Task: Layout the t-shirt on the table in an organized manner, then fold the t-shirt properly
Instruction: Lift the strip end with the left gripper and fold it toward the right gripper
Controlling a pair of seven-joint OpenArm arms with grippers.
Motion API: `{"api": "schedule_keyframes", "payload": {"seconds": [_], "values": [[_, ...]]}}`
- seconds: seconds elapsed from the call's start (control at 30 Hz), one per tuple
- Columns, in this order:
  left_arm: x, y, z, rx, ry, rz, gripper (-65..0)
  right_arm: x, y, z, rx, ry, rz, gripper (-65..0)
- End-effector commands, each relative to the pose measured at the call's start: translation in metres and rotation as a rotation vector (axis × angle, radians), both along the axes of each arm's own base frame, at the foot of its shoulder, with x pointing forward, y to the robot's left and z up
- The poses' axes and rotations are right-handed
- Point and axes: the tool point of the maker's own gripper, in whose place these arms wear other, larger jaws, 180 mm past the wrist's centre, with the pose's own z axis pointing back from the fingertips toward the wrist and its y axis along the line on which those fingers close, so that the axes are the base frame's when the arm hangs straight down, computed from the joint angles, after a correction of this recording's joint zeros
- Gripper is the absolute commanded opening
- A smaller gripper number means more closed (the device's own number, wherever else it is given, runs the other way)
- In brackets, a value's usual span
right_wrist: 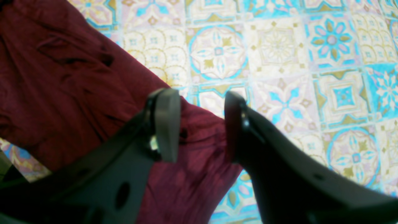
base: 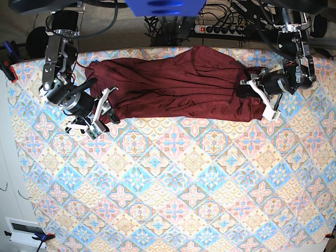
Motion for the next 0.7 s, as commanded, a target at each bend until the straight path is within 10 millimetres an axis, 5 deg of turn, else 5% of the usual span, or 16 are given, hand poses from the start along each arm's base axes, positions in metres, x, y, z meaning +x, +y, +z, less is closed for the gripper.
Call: {"api": "schedule_keyframes", "payload": {"seconds": [0.0,0.4,0.57,0.67], "values": [[0.008,-0.002,0.010,-0.014,-0.041,0.003,-65.0,0.007,0.001,0.015,0.012,-0.054,0.008,-42.2],[0.018,-0.064,-0.003,-0.015,-0.040,-0.105,-65.0,0.007,0.001,0.015,0.012,-0.055,0.009,-42.2],[0.017,-0.071,-0.005,-0.012,-0.034,-0.126,-65.0,0.007,0.001,0.015,0.011,-0.055,0.009,-42.2],[0.018,-0.070,-0.004,-0.016,-0.029,-0.108,-53.7,0.007,0.001,0.015,0.011,-0.055,0.009,-42.2]]}}
